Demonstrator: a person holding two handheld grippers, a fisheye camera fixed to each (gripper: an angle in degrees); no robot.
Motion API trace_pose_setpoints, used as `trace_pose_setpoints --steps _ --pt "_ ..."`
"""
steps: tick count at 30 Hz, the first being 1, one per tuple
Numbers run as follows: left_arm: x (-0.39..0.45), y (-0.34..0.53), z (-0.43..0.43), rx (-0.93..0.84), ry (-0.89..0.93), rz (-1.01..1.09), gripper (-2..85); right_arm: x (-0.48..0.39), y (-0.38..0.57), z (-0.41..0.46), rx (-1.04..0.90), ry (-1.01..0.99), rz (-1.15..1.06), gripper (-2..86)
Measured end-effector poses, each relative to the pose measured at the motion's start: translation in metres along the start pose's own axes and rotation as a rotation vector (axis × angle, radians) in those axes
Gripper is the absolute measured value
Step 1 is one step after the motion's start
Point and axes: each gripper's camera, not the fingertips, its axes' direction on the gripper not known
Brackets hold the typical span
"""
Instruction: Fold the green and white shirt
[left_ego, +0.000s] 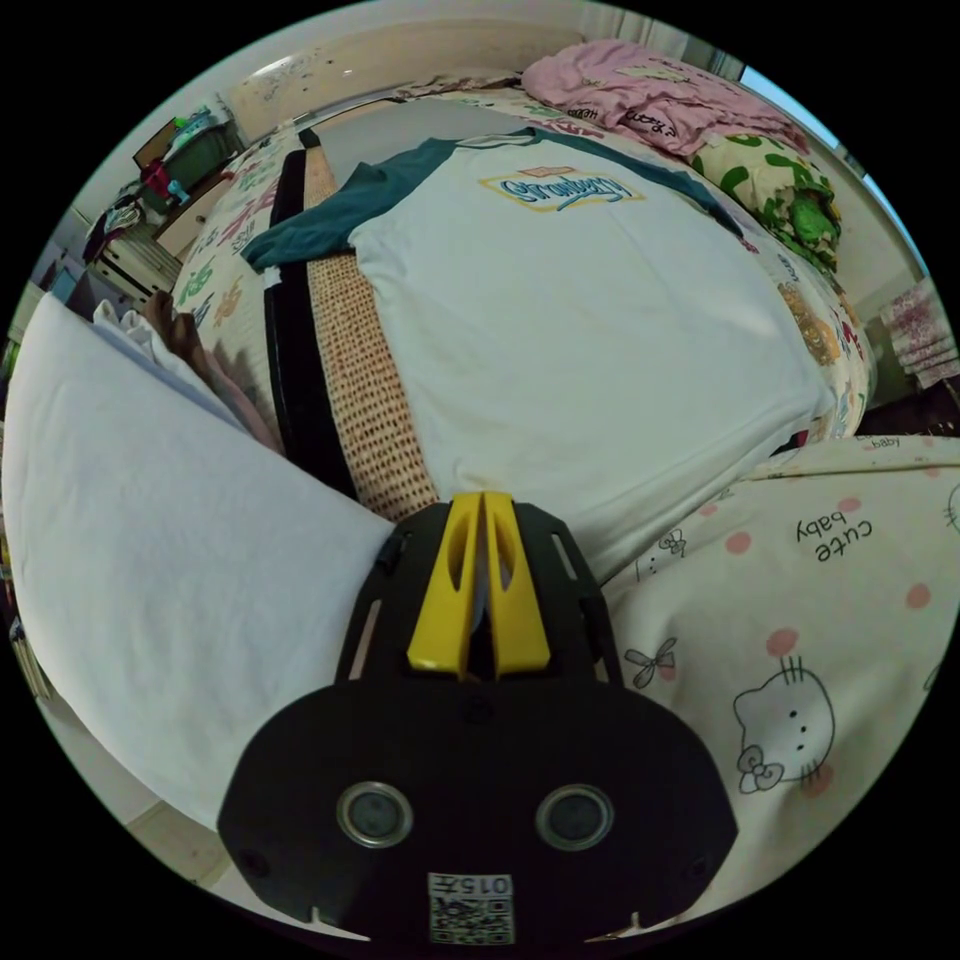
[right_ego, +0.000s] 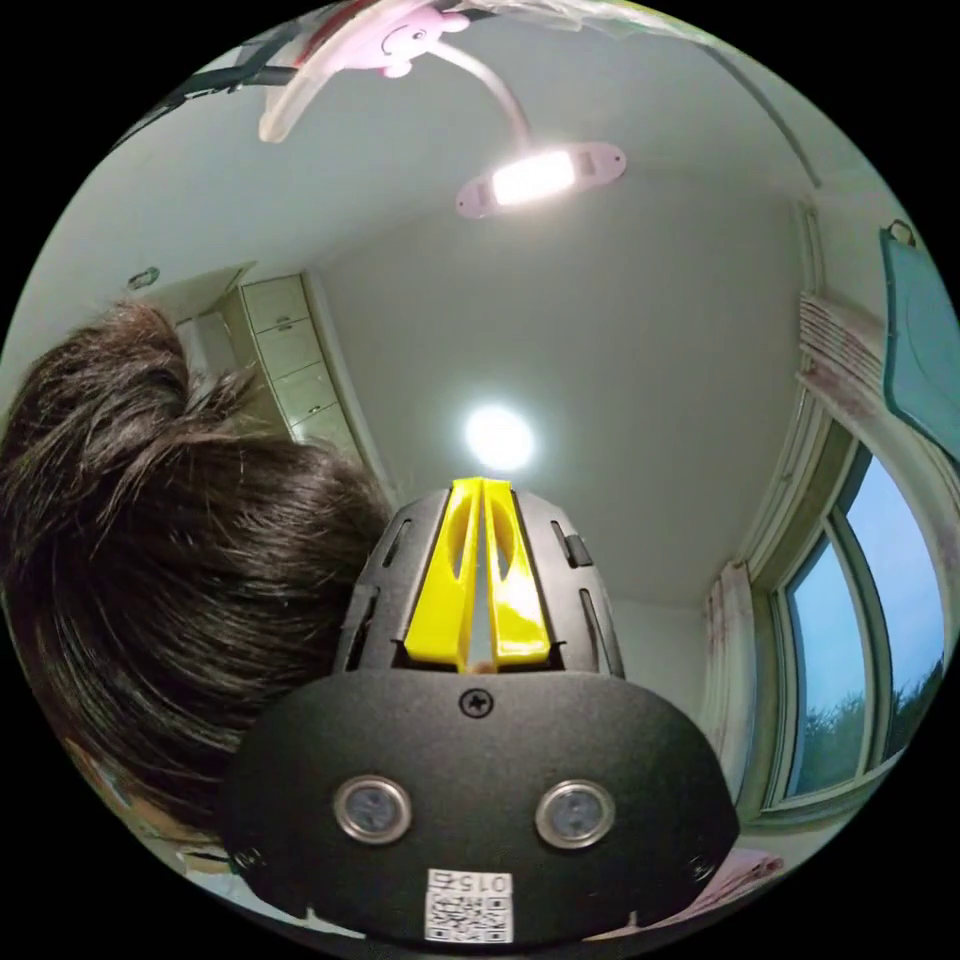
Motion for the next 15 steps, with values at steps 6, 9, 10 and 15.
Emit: trace_pose_setpoints --steps 6,9,10,15 --pt "-0.011 0.001 -0.006 0.000 -0.003 0.003 -0.8 -0.025 -0.031 -0.021 0.013 0.023 0.058 -0.6" --pt "-0.016 0.001 -0.008 0.002 -0.005 0.005 -0.8 -0.025 -0.036 -0.026 -0.060 -0.071 0.151 -0.6" --pt "-0.017 0.001 -0.009 0.002 -0.006 0.005 -0.8 -0.024 -0.034 -0.033 -0.049 -0.062 0.185 -0.6" --pt "-0.025 -0.001 -0.012 0.004 -0.011 0.009 -0.7 0.018 0.001 -0.036 -0.123 -0.013 0.507 -0.6"
